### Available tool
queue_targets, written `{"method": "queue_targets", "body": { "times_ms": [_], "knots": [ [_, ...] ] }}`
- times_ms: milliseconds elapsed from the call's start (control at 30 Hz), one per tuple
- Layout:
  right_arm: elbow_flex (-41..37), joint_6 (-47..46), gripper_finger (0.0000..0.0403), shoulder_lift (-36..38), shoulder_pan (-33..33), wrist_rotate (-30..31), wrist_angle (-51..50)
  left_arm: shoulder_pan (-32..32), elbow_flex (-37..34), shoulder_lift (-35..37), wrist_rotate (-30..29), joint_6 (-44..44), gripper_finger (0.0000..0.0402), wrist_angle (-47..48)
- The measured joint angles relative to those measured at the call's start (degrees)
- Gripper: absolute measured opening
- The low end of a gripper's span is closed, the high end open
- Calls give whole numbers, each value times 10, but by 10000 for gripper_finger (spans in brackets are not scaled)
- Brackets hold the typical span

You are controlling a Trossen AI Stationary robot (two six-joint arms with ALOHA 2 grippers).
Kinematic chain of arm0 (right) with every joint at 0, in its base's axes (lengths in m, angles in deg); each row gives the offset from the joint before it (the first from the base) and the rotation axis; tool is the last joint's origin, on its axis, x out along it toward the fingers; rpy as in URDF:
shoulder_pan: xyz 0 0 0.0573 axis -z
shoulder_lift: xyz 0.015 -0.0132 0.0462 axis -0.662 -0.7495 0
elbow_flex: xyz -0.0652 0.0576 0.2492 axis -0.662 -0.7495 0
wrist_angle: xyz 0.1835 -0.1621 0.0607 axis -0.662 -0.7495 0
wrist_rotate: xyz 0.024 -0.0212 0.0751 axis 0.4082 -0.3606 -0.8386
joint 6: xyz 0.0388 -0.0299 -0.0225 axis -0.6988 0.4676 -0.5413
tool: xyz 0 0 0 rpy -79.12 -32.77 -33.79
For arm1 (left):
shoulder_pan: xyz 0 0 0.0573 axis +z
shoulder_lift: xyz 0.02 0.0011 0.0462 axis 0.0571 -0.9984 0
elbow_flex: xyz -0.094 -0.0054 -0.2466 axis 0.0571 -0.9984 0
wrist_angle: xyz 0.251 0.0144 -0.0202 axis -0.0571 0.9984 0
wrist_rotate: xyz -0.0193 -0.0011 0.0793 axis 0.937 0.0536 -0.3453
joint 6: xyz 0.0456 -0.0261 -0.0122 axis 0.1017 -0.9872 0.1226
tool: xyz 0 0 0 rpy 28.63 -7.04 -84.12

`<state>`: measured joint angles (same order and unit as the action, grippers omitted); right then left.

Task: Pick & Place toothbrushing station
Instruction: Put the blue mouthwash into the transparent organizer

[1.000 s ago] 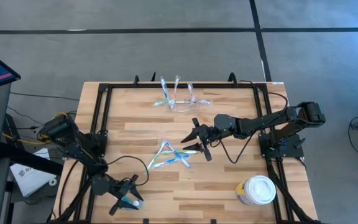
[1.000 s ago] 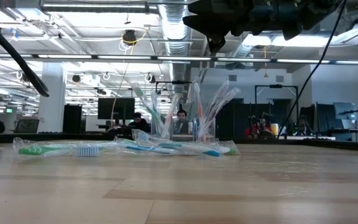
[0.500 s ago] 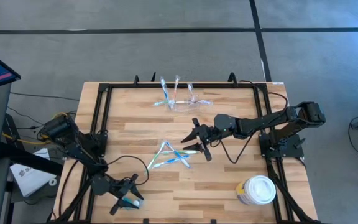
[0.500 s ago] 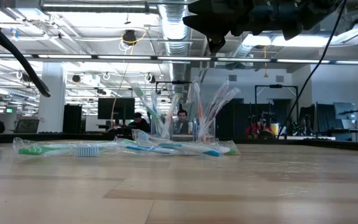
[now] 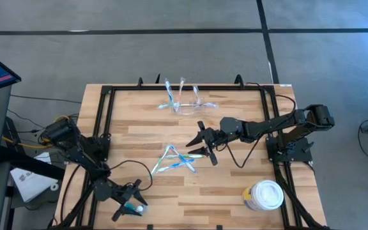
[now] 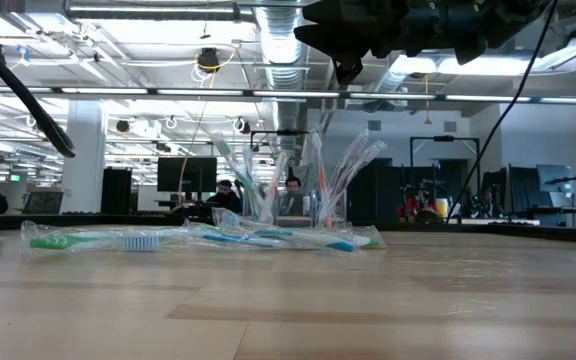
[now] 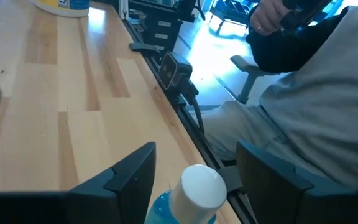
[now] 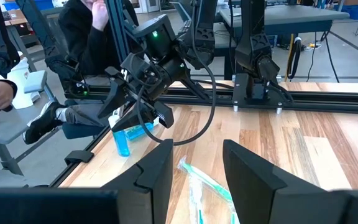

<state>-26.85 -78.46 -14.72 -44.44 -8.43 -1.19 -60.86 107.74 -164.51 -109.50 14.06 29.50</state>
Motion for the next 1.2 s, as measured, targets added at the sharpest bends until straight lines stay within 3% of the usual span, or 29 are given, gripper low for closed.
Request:
{"method": "queue_targets", "body": {
  "times_ms": [1000,1200],
  "knots": [
    [0,0,131,0,0,0,0,-2,0,0,-10,-5,223,12],
    [0,0,131,0,0,0,0,-4,1,-28,-10,-27,223,9]
  ]
}}
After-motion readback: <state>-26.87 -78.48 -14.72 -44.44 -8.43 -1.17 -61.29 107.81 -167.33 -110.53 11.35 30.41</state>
